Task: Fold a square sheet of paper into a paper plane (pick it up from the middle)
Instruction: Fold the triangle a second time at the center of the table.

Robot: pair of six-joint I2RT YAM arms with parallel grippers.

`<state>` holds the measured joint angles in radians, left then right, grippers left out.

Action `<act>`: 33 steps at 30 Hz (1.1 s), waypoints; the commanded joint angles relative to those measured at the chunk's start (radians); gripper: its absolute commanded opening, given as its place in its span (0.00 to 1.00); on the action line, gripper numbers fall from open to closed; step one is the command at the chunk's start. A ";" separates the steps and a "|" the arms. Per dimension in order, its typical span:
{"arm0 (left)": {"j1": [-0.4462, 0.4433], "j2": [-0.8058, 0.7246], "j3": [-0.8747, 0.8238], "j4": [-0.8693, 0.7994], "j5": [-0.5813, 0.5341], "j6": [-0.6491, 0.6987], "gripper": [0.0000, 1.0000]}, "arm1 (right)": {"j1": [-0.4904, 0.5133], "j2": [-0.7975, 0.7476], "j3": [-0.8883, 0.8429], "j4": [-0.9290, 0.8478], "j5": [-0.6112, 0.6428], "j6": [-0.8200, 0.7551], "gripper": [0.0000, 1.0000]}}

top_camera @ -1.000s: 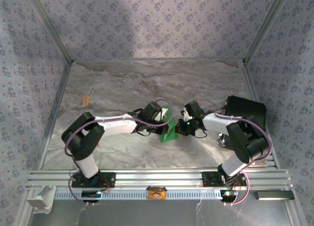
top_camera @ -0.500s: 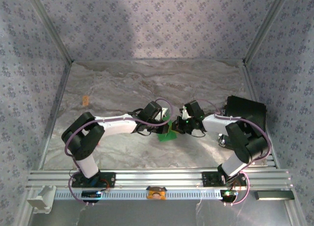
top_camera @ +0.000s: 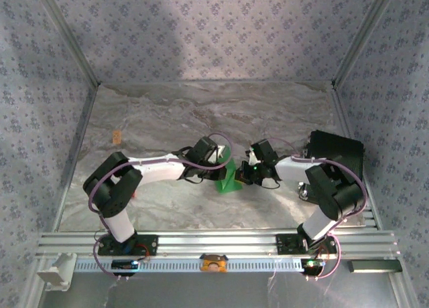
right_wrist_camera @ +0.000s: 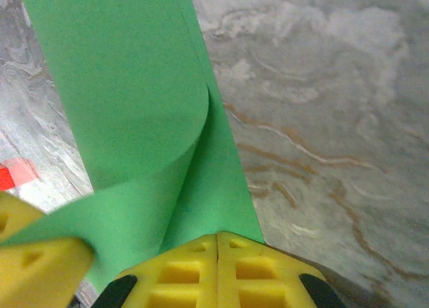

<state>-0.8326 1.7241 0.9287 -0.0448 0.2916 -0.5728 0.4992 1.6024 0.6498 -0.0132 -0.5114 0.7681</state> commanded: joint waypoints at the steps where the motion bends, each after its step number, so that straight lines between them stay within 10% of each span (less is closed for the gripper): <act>1: 0.014 -0.017 -0.020 0.001 0.004 0.020 0.03 | 0.013 -0.028 -0.039 -0.112 0.067 0.007 0.07; 33: 0.015 0.048 -0.031 0.062 0.054 0.027 0.04 | 0.042 -0.031 -0.032 0.008 0.010 0.067 0.11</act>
<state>-0.8196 1.7878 0.9073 0.0021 0.3279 -0.5411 0.5373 1.5585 0.6308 -0.0097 -0.5022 0.8078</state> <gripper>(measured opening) 0.043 0.118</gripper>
